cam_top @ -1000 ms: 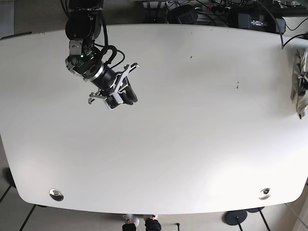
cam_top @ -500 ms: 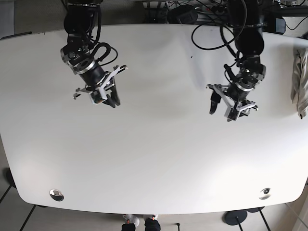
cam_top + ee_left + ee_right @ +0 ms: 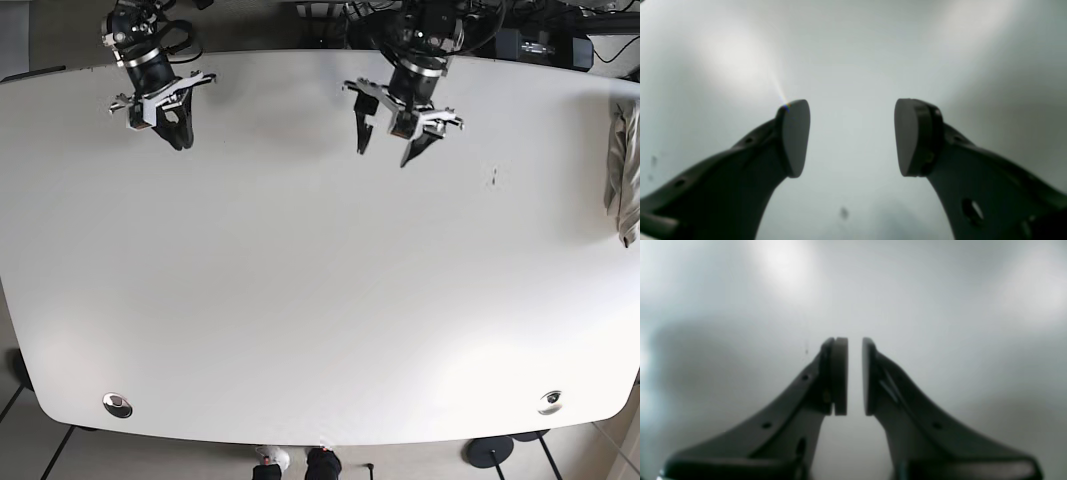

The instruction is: Fold the T-shirt properly

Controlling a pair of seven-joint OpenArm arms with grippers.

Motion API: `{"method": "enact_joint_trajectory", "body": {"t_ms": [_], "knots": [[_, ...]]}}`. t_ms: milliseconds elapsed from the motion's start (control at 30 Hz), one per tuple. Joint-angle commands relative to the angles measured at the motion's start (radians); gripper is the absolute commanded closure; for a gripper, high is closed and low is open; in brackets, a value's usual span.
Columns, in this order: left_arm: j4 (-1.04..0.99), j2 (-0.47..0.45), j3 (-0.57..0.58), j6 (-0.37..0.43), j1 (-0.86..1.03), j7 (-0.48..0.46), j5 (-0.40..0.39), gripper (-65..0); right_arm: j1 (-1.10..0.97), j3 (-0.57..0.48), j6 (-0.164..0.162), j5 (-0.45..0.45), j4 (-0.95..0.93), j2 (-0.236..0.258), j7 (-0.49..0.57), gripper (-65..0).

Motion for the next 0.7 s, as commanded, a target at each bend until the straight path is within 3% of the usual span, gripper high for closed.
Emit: {"method": "enact_joint_trajectory", "body": {"t_ms": [33, 133, 267, 533, 633, 700], "knots": [[0.083, 0.001, -0.004, 0.012, 0.077, -0.033, -0.008, -36.9, -0.074, 0.006, 0.005, 0.065, 0.053, 0.044, 0.034, -6.5], [0.156, -0.001, -0.04, 0.012, 0.209, -0.03, -0.009, -36.8, -0.215, 0.006, 0.005, 0.169, 0.122, 0.063, 0.035, -6.5], [0.207, -0.001, -0.06, 0.012, 0.383, -0.033, -0.012, -36.8, -0.365, 0.006, 0.007, 0.24, 0.156, 0.089, 0.035, -6.5], [0.187, 0.019, -0.059, 0.014, 0.697, -0.03, -0.012, -36.5, -0.562, -0.002, 0.013, 0.249, 0.056, 0.103, 0.032, -6.3], [0.06, 0.021, -0.093, 0.014, 0.716, -0.034, -0.012, -36.5, -0.575, -0.04, 0.014, 0.24, -0.053, 0.104, 0.034, -6.3], [-0.055, 0.022, -0.131, 0.014, 0.671, -0.036, -0.014, -36.5, -0.551, -0.099, 0.013, 0.24, -0.141, 0.144, 0.035, -6.3]]}}
